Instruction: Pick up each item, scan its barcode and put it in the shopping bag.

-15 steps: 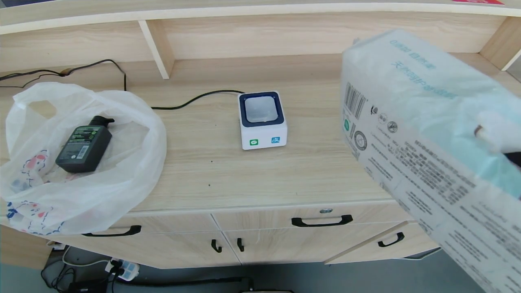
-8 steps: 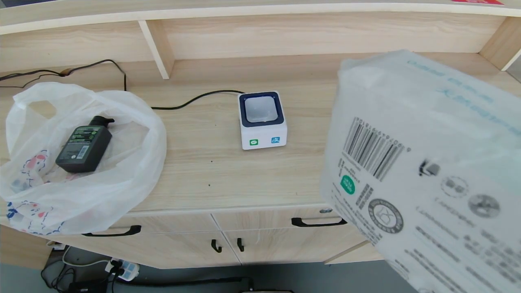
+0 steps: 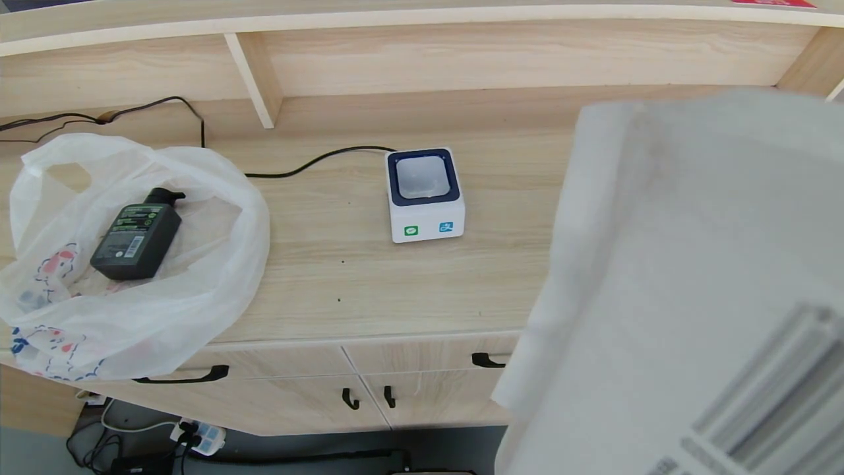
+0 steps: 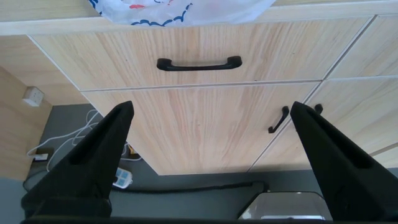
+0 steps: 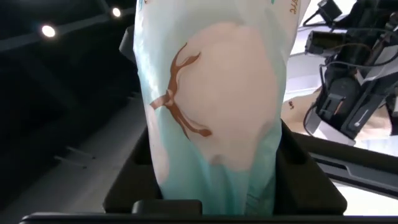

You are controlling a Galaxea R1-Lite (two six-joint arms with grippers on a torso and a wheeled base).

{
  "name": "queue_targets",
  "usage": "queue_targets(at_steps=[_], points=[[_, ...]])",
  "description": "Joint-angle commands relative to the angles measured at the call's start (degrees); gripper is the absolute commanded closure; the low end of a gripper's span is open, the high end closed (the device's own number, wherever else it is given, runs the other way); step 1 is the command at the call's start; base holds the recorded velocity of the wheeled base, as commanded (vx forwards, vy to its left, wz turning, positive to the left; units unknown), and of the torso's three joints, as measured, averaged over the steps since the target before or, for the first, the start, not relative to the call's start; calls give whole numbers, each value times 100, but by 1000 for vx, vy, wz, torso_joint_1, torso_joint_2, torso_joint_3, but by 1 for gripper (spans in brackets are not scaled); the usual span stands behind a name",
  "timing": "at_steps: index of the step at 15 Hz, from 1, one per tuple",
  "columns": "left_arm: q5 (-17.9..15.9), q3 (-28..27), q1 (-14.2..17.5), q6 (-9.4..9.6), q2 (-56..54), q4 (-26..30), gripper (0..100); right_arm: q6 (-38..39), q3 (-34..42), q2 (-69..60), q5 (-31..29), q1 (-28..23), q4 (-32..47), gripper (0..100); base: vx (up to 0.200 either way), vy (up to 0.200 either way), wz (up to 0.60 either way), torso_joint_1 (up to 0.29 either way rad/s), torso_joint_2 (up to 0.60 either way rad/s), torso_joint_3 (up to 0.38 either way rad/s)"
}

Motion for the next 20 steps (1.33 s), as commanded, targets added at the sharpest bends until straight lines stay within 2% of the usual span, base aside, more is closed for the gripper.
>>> queue_targets(at_steps=[1, 6, 9, 17, 20], points=[[5, 0, 2, -3, 1, -1, 0, 304, 52, 181, 6, 34, -42, 100, 0, 0, 0, 0, 0, 0], [5, 0, 2, 5, 1, -1, 0, 919, 61, 541, 6, -62, -552, 100, 0, 0, 0, 0, 0, 0], [-3, 0, 2, 14, 1, -1, 0, 1482, 78, 682, 6, -493, -921, 100, 0, 0, 0, 0, 0, 0], [5, 0, 2, -12, 1, 7, 0, 1605, 210, 972, 147, -616, -1607, 100, 0, 0, 0, 0, 0, 0], [5, 0, 2, -12, 1, 16, 0, 1385, 500, 981, 147, -713, -2222, 100, 0, 0, 0, 0, 0, 0]])
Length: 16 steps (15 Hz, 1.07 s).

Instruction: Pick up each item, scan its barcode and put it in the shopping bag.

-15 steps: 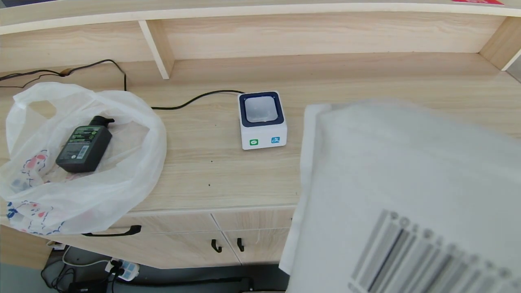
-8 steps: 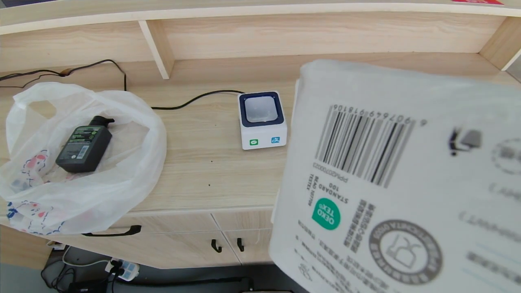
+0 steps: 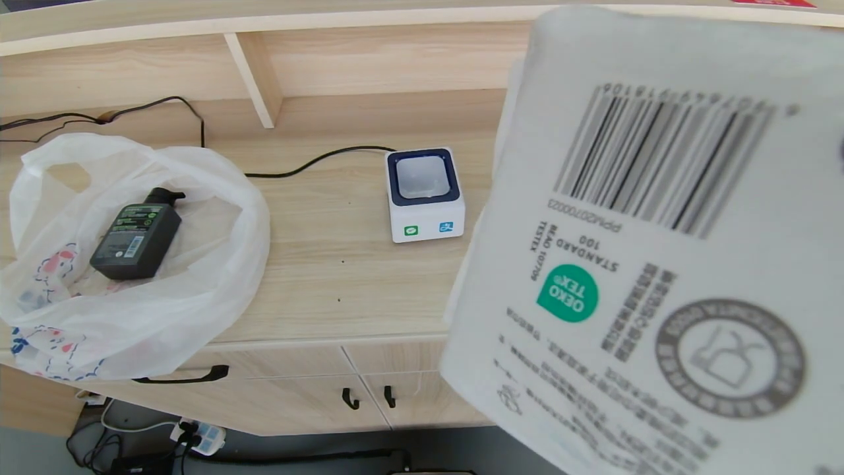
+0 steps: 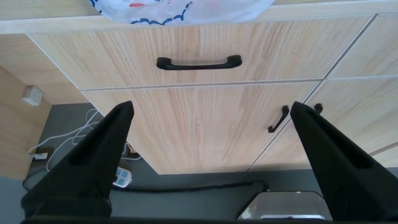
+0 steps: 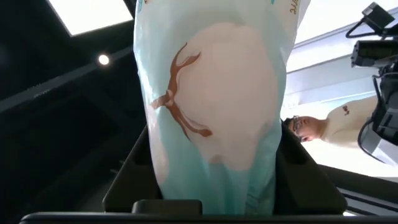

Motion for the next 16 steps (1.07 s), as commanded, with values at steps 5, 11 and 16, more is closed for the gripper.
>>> queue_targets(at_steps=[5, 11, 16], points=[[0, 0, 2, -11, 1, 5, 0, -5124, -172, 349, 834, -846, 565, 100, 0, 0, 0, 0, 0, 0], [0, 0, 2, -46, 1, 5, 0, -10485, -2027, 973, 96, -3615, 2797, 100, 0, 0, 0, 0, 0, 0], [0, 0, 2, -46, 1, 14, 0, -12304, -2625, 1114, -2014, -3369, 3588, 100, 0, 0, 0, 0, 0, 0]])
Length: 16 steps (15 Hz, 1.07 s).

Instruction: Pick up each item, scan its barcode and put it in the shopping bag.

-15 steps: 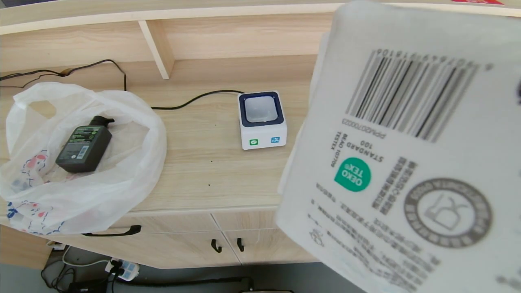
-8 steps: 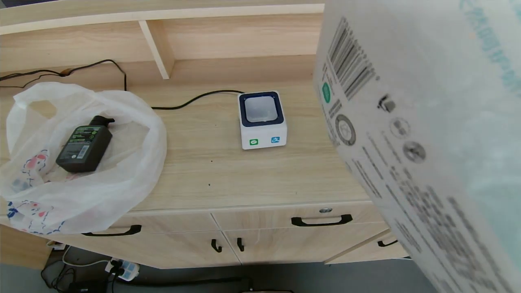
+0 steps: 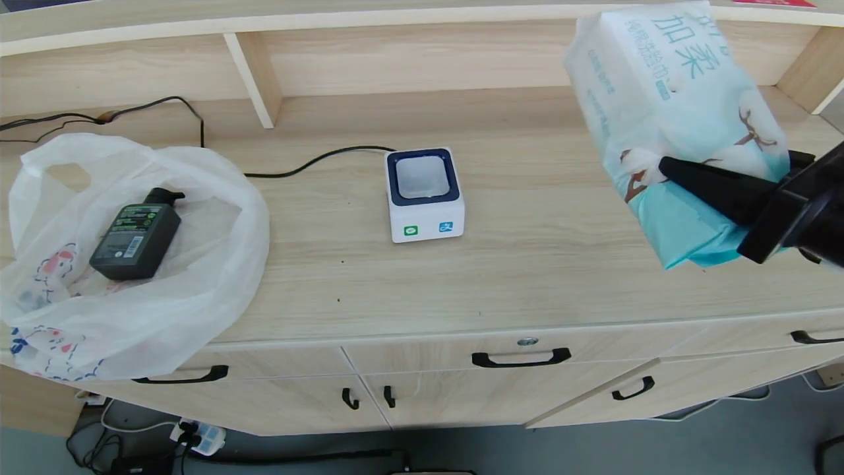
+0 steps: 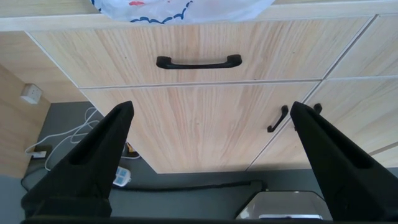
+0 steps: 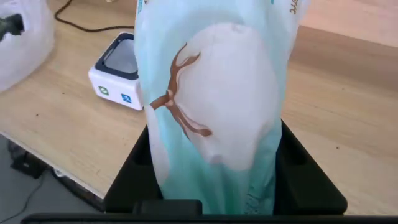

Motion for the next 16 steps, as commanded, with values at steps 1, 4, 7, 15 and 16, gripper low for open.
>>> queue_targets(at_steps=[1, 4, 7, 15, 16], points=[[7, 0, -1, 1, 1, -2, 0, -320, -113, 191, -214, 462, 35, 100, 0, 200, 0, -2, 7, 2], [7, 0, -1, -25, 1, -2, 0, -285, 115, 173, -469, 744, 8, 100, 0, 200, 0, 2, 2, 2], [7, 0, -1, -166, 1, -2, 0, 41, 36, 270, -820, 700, 17, 100, 0, 200, 0, 10, 9, -1], [7, 0, -1, -245, 1, 16, 0, -100, 344, 393, -873, 717, 8, 100, 0, 200, 0, 2, 3, 2], [7, 0, -1, -245, 1, 16, 0, -91, 493, 393, -882, 691, 8, 100, 0, 200, 0, 2, 7, 2]])
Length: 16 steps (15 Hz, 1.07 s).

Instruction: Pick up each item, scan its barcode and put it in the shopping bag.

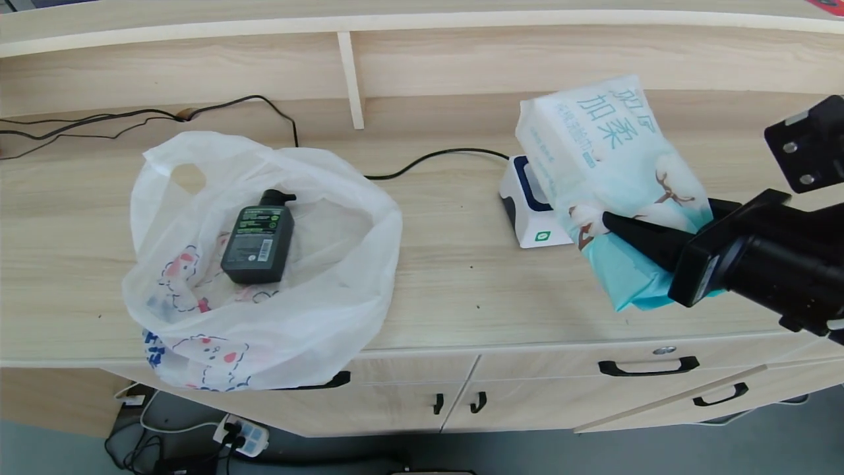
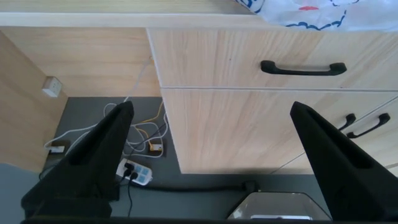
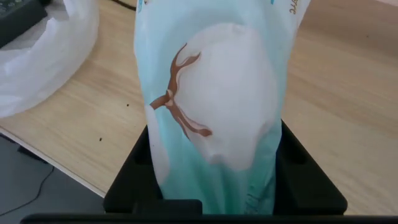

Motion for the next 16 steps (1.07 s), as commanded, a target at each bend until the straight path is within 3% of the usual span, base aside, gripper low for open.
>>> queue_targets(at_steps=[1, 4, 8, 11, 16], points=[[1, 0, 1, -1, 1, -1, 0, -15, 254, 7, -17, -88, 0, 100, 0, 200, 0, 7, -2, -2], [1, 0, 1, 8, 1, -10, 0, -24, 351, 121, -166, -474, -9, 100, 0, 200, 0, 2, 1, 2], [1, 0, 1, 175, 1, -10, 0, -15, 307, 209, -228, -808, -9, 100, 0, 0, 0, 0, 0, 0], [1, 0, 1, 183, 1, -19, 0, 11, 263, 183, -307, -1283, -53, 100, 0, 0, 0, 0, 0, 0], [1, 0, 1, 192, 1, -28, 0, 29, 193, 183, -298, -1309, -106, 100, 0, 0, 0, 0, 0, 0]])
